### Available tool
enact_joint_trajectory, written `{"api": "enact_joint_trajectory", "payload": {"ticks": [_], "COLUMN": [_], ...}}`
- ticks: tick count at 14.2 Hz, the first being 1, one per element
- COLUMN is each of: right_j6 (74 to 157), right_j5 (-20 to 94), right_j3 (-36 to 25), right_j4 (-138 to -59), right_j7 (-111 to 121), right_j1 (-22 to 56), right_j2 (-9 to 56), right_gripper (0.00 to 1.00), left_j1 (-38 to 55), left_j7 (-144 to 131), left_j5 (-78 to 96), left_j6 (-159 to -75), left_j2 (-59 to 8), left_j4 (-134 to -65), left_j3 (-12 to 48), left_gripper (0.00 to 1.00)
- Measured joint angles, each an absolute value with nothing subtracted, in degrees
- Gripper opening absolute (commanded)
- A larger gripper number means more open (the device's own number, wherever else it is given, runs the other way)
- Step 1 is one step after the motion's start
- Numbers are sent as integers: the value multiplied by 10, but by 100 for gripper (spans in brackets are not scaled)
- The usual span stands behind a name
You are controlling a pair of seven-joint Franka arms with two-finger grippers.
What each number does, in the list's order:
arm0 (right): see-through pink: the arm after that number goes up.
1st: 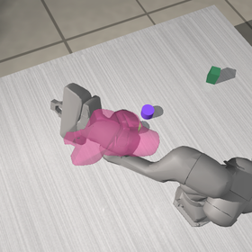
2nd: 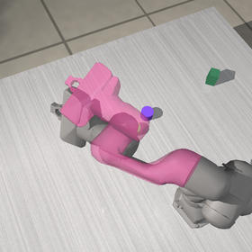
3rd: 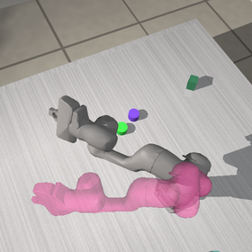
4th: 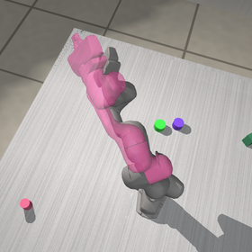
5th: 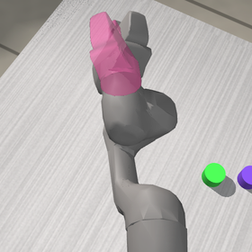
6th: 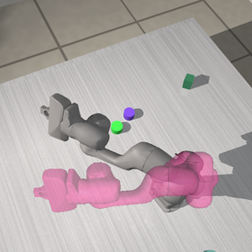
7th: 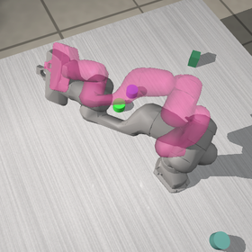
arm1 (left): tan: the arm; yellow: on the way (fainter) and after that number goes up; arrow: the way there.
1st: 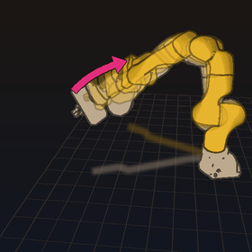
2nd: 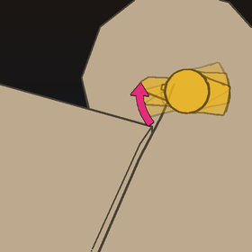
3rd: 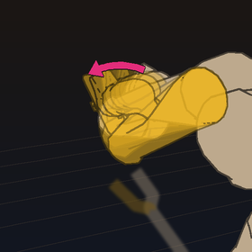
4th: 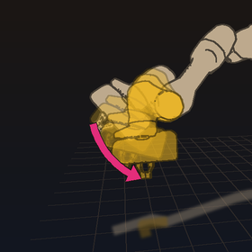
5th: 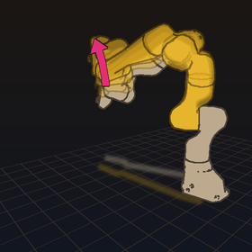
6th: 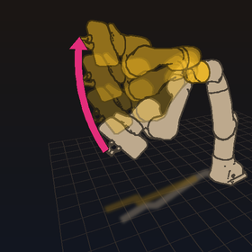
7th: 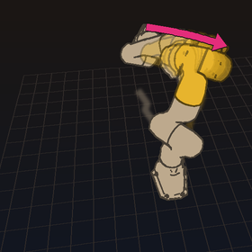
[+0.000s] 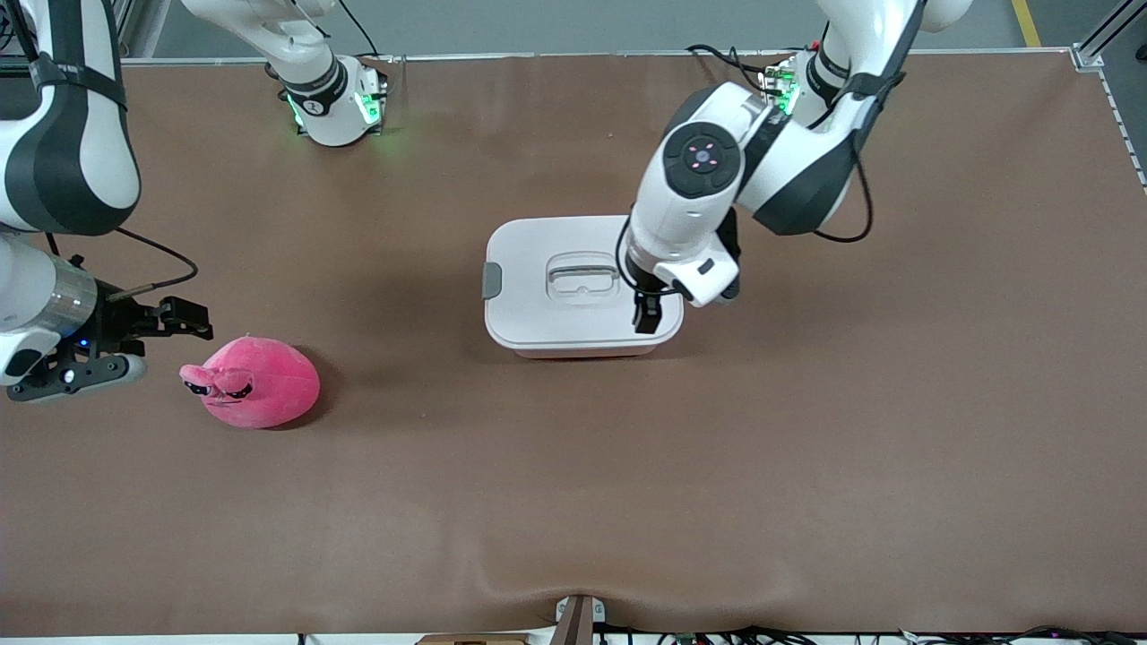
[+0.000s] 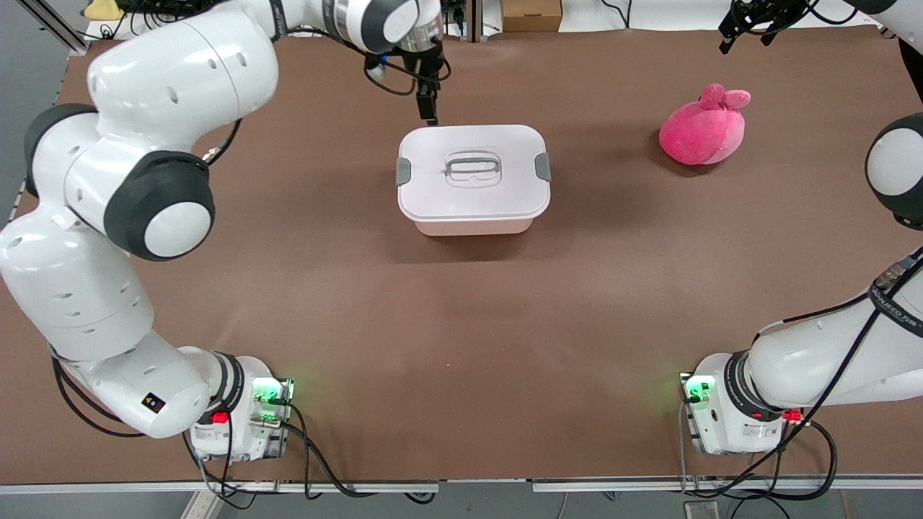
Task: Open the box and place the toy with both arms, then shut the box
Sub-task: 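Move the left gripper to the lid handle while the right gripper reaches the plush, then grasp the lid handle with the left gripper while the right gripper grasps the plush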
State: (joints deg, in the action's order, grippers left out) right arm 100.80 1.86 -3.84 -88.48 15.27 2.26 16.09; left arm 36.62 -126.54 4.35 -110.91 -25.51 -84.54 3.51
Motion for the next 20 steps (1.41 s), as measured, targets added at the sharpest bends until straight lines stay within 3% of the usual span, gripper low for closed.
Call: {"api": "enact_joint_trajectory", "payload": {"ticks": [14, 16, 20], "right_j6": [1100, 1108, 1145], "right_j5": [18, 17, 7], "right_j3": [-37, -38, -40], "right_j4": [-934, -946, -961], "right_j7": [157, 177, 200], "right_j1": [33, 33, 32], "right_j2": [220, 220, 220], "right_gripper": [100, 100, 100], "left_j1": [467, 472, 478], "left_j7": [-1438, -1438, -1436], "left_j5": [-12, -26, -39], "left_j6": [-1159, -1159, -1159], "left_j2": [-324, -324, -322], "left_j4": [-851, -863, -872], "left_j3": [35, 35, 35], "left_gripper": [100, 94, 62]}}
